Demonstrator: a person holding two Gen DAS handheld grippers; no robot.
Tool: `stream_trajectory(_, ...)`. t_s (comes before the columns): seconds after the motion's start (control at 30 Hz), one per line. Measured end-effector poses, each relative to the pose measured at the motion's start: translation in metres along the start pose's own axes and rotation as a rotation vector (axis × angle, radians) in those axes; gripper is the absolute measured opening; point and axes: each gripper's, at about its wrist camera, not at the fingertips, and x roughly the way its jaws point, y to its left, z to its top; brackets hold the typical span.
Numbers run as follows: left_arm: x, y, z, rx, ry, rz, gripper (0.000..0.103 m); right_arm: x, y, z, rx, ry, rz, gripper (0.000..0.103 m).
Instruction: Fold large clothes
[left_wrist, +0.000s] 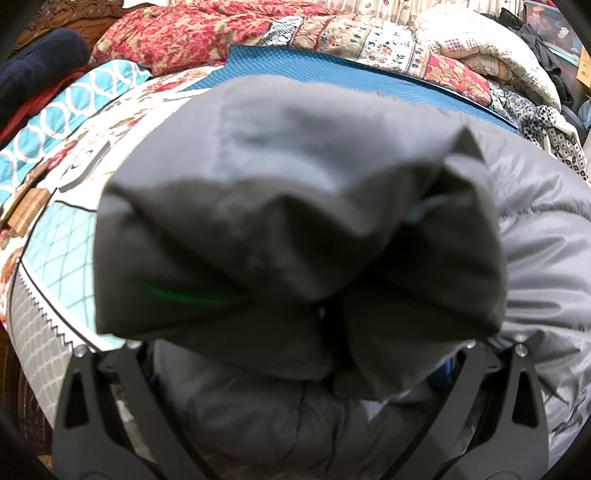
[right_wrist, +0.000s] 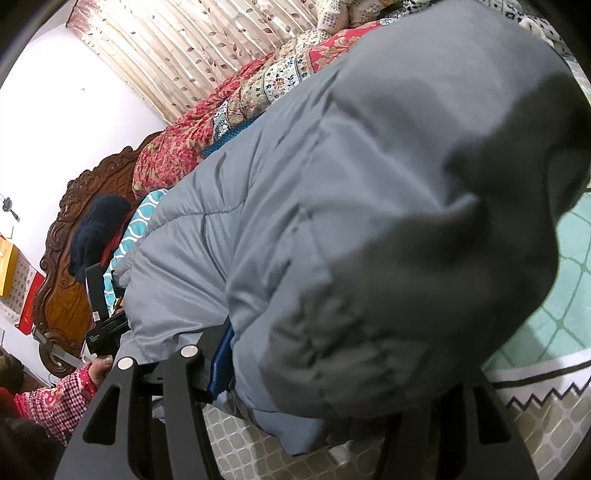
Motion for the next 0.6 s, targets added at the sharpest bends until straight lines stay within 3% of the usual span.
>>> stream_trajectory(0.6,-0.0004,-0.0013,0.0000,-0.003,-0.001,-0.006,0.098,0.0002,-0.0002,0.0011,-0.002,-0.004,-0.013,0.035)
